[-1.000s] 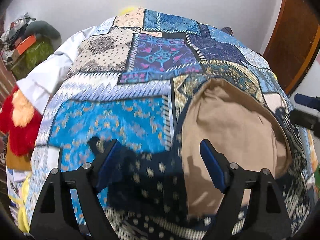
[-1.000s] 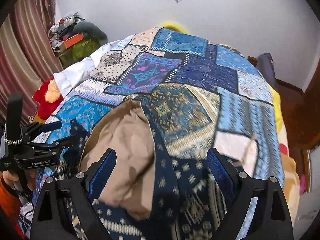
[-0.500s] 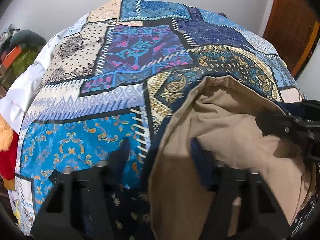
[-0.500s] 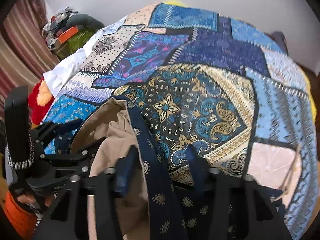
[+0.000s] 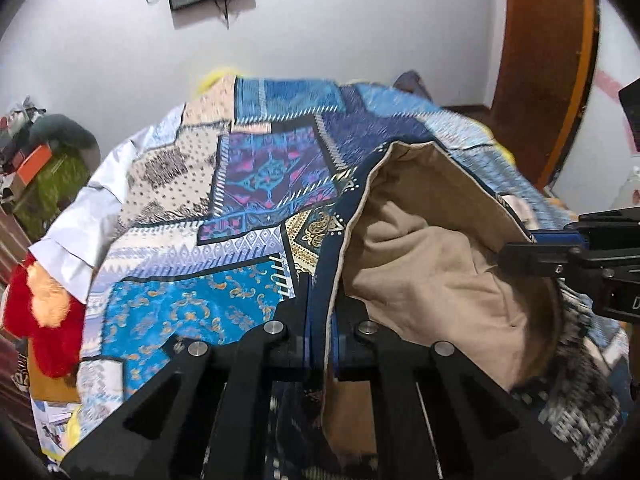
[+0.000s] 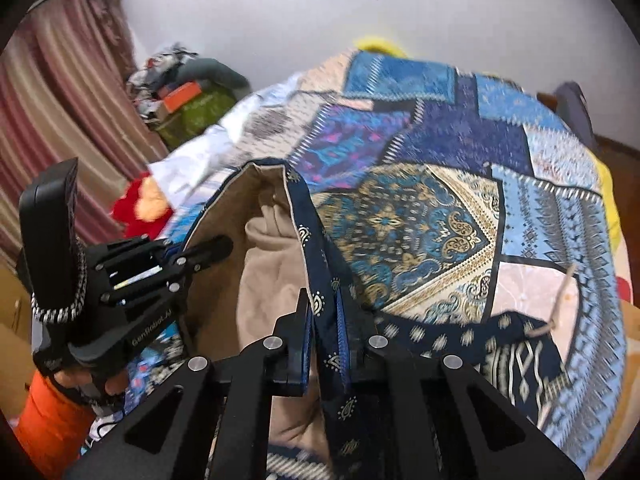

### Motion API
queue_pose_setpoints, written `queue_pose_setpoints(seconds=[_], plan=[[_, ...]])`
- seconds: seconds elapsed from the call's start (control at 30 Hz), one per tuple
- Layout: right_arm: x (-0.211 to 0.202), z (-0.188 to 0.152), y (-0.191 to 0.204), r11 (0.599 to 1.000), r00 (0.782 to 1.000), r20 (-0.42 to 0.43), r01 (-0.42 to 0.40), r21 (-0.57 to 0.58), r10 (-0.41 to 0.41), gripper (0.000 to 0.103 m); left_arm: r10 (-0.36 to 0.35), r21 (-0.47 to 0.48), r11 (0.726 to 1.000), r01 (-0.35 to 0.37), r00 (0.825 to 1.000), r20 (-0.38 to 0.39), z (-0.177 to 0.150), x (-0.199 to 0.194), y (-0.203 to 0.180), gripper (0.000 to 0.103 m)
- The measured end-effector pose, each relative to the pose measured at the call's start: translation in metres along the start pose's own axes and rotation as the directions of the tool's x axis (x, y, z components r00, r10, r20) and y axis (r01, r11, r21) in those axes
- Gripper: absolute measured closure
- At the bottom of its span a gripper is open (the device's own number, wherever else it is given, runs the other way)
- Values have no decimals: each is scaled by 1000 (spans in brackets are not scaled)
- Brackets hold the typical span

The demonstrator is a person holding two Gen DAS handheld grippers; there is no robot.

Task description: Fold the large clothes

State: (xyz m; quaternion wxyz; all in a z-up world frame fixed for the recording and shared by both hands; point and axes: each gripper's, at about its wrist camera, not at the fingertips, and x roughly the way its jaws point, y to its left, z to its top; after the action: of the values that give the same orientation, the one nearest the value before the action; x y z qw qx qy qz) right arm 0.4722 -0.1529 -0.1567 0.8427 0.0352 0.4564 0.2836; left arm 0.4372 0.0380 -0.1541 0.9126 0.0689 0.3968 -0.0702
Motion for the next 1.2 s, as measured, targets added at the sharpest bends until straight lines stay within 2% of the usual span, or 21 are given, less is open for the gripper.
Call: queue_pose_setpoints(seconds=[0.17, 0.4, 0.5, 0.67, 0.77, 0.9, 1.03, 1.1, 1.17, 1.2], plan=[[-47, -26, 33, 999, 1000, 26, -16, -50, 17, 94, -15, 13, 1000, 15, 1000, 12, -25, -48, -1, 96], [-80, -79, 64, 996, 1000, 7, -18, -84, 19, 94, -37, -10, 999, 37, 999, -33, -77, -77, -2, 96], [-86, -105, 74, 995, 999, -24, -33, -91, 31, 94, -74, -25, 997, 72, 995, -65, -103, -84, -3, 96], [-87, -146, 89, 987, 994, -100, 26, -159, -42, 93, -104, -39, 994, 99, 985, -138, -146, -84, -9, 90], [-83, -167, 91, 986, 985, -163, 36, -165, -64, 93, -104, -50, 994, 96, 976, -193, -170, -78, -14, 88], [-75, -194, 89, 986, 964, -259, 11, -165, -54, 93, -93, -71, 995, 76, 958, -271, -204, -68, -15, 87], [-87, -211, 88, 986, 973, -226, 19, -168, -57, 93, -84, -90, 994, 57, 942, -326, -231, -68, -12, 82], [-95, -213, 85, 987, 974, -221, 24, -158, -58, 93, -70, -97, 994, 39, 941, -330, -237, -74, -7, 77], [-103, -209, 79, 990, 975, -212, 32, -138, -61, 93, -40, -103, 995, 7, 945, -324, -239, -84, 3, 64], [-107, -206, 76, 991, 977, -201, 41, -130, -67, 93, -25, -105, 994, -9, 949, -313, -237, -89, 7, 63]])
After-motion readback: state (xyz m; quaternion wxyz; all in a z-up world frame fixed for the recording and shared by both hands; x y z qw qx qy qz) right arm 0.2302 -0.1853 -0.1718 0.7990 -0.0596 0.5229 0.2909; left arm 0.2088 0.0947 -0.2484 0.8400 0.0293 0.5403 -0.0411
